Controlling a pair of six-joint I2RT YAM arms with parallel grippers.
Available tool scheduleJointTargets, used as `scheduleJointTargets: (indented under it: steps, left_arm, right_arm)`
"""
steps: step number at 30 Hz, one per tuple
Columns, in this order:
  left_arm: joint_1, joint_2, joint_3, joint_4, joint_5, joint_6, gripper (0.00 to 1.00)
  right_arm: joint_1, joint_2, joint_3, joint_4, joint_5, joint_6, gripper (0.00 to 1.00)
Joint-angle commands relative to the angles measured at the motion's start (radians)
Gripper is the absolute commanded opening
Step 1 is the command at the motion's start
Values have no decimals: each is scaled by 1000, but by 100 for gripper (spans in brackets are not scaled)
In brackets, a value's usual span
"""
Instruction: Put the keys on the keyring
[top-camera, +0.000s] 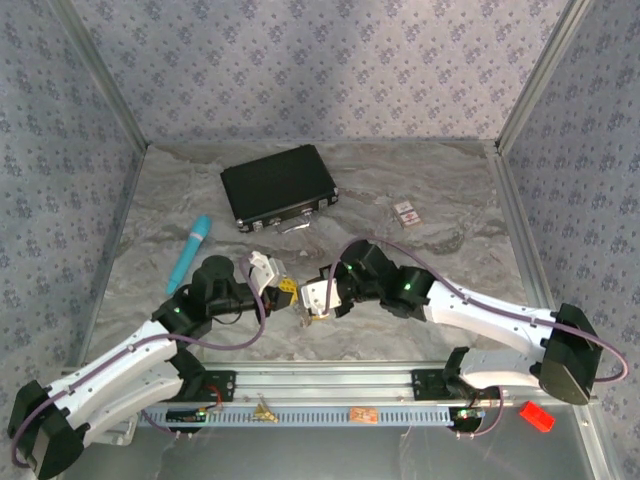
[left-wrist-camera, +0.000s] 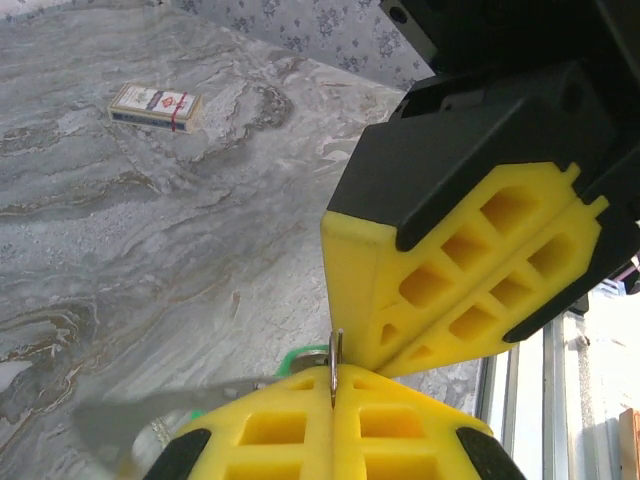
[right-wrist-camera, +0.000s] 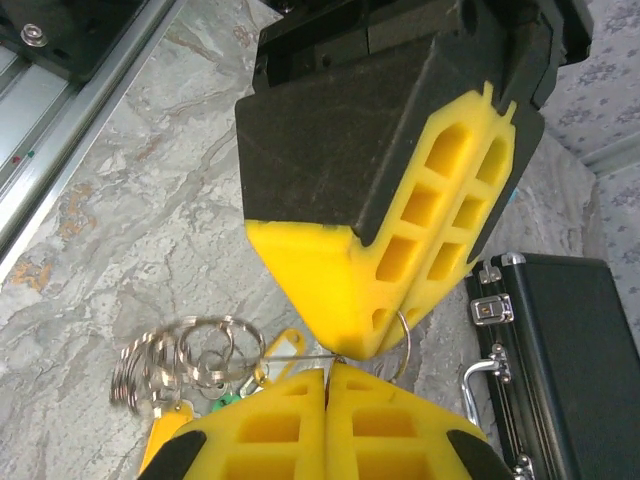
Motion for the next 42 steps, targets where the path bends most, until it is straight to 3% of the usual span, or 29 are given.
scheduleJointTargets:
  steps: [1,7,10,14,18,24,32,42]
  left_arm:
    - [9,-22,13,106,-4,26,0]
    - [8,-32,3,127,-2,16,0]
    - [8,-45,-15,163,-13,-6,0]
    - [8,-60,-49,221,-19,-20,0]
    - [8,-71,-92,296,-26,30,0]
    - [7,-75,-135,402,-11,73,0]
    - [1,-85,-134,403,23,80,0]
    - [-10,-73,-124,403,36,89,0]
  right_arm:
    - [3,12,26,-90,-62,26,0]
    - [1,13,23,-59,-43,54,0]
    - [0,7,20,-58,-45,59,25]
    - [-23,-30,13,-68,-108,94,33]
    - [-108,-75,23,-106,-253,175,32]
    - [-225,-90,-14,-14,-358,334,26]
    - [-229,-27,-47,169,-446,458,26]
    - [-209,20,-45,218,-464,490,25]
